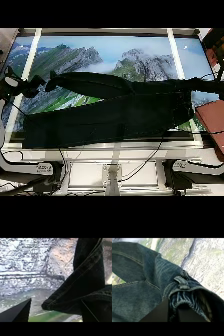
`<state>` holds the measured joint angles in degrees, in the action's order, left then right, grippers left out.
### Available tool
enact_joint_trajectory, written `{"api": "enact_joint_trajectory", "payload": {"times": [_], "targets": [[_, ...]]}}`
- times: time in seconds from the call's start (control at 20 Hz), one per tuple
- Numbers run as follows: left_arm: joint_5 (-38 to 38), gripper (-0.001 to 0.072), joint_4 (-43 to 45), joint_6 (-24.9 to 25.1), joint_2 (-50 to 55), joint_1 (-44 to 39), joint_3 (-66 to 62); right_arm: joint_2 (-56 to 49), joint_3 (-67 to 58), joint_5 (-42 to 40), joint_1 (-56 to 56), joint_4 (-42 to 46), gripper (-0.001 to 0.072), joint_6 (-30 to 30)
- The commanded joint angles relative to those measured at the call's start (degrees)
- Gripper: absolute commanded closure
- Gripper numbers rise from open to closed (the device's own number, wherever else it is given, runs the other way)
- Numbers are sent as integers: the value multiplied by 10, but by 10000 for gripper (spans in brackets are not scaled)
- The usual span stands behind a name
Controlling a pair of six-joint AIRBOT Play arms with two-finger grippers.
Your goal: Fold the clothes and pants, and hang the long-sleeved shirts on hangers.
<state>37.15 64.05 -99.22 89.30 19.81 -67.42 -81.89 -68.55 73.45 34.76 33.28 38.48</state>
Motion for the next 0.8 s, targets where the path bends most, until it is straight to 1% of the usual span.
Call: {"api": "enact_joint_trajectory", "payload": {"times": [0.0, 0.1, 0.2, 0.3, 0.4, 0.55, 0.6, 0.75], "targets": [[-14, 5, -104, -10, 25, 6, -1, 0, -1, -10, -1, 2, 673, 0], [-11, 6, -182, -10, 40, 6, -1, 0, -1, -10, -1, 2, 674, 0], [-11, 6, -227, -10, 52, 5, -1, 0, -1, -10, -1, 2, 674, 0], [-12, 19, -252, -9, 59, 5, -1, 0, -1, -11, -1, 2, 673, 0], [-22, 77, -258, -10, 65, 5, -1, 0, -1, -11, -1, 3, 674, 0], [-17, 77, -285, -8, 69, 5, -1, 0, -1, -11, 0, 3, 674, 0], [-15, 76, -287, 35, 68, 5, -2, 0, -1, -11, 0, 3, 674, 0], [-3, 72, -285, 285, 61, 6, -6, 0, -1, -11, 0, 7, 674, 0]]}}
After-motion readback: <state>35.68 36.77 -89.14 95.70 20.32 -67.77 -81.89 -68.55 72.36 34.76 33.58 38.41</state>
